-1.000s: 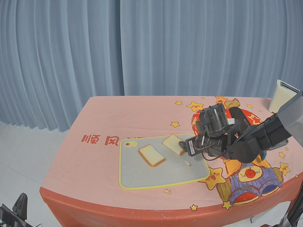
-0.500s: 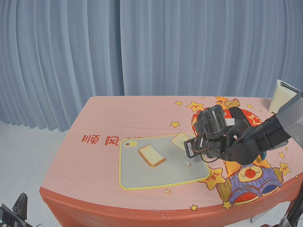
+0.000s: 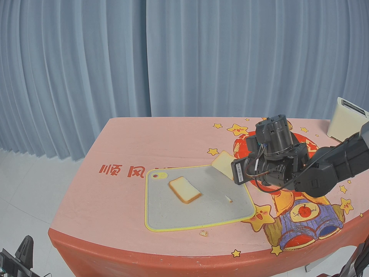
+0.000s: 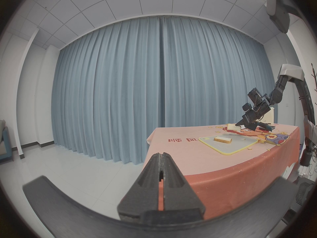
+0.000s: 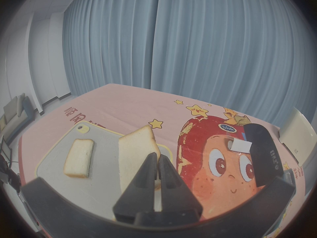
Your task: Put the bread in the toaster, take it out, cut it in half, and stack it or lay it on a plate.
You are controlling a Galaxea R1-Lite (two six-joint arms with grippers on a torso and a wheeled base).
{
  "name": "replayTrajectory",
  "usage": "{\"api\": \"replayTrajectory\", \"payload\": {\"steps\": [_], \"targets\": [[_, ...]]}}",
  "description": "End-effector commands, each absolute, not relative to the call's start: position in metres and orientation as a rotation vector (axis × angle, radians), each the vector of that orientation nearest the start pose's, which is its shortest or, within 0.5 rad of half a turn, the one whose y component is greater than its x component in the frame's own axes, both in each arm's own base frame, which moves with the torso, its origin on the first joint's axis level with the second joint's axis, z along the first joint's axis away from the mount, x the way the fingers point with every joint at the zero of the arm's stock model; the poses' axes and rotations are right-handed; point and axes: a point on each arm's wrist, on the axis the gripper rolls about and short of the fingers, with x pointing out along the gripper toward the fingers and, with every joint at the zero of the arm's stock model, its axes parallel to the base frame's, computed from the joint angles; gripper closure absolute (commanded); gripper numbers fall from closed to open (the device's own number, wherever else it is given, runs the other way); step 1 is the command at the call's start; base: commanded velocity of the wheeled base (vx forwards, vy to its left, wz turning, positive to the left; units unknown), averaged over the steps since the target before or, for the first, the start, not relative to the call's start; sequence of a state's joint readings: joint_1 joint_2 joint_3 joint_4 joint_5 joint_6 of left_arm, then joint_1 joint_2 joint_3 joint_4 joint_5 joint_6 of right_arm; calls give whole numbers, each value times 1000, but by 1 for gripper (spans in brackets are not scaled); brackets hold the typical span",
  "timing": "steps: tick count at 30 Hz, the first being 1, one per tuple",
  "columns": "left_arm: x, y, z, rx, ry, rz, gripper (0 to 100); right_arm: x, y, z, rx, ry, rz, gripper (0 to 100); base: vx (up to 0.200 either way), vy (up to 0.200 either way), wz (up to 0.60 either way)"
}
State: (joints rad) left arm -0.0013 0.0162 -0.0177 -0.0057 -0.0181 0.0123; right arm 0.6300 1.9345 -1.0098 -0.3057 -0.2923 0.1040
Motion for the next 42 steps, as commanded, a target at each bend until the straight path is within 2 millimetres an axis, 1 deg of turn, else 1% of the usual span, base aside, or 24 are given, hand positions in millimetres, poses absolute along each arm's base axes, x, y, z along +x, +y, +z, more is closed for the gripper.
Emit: {"api": "replayTrajectory", "payload": {"steps": [1, 7, 11, 18, 23, 25, 33, 37, 38, 42], "targets": [[-22, 0, 76, 12, 11, -20, 100, 276, 191, 145, -159, 542, 295, 100, 0, 0, 0], [-22, 0, 76, 12, 11, -20, 100, 264, 180, 155, -146, 522, 289, 100, 0, 0, 0], [-22, 0, 76, 12, 11, -20, 100, 246, 169, 158, -147, 522, 298, 100, 0, 0, 0], [-22, 0, 76, 12, 11, -20, 100, 228, 152, 164, -109, 516, 284, 100, 0, 0, 0], [-22, 0, 76, 12, 11, -20, 100, 219, 145, 166, -88, 512, 279, 100, 0, 0, 0], [-22, 0, 76, 12, 11, -20, 100, 216, 139, 169, -77, 502, 266, 100, 0, 0, 0], [-22, 0, 76, 12, 11, -20, 100, 202, 127, 181, -58, 468, 265, 100, 0, 0, 0], [-22, 0, 76, 12, 11, -20, 100, 195, 121, 182, -48, 463, 276, 100, 0, 0, 0], [-22, 0, 76, 12, 11, -20, 100, 191, 117, 181, -44, 465, 279, 100, 0, 0, 0], [-22, 0, 76, 12, 11, -20, 100, 187, 109, 180, -38, 466, 261, 100, 0, 0, 0]]}}
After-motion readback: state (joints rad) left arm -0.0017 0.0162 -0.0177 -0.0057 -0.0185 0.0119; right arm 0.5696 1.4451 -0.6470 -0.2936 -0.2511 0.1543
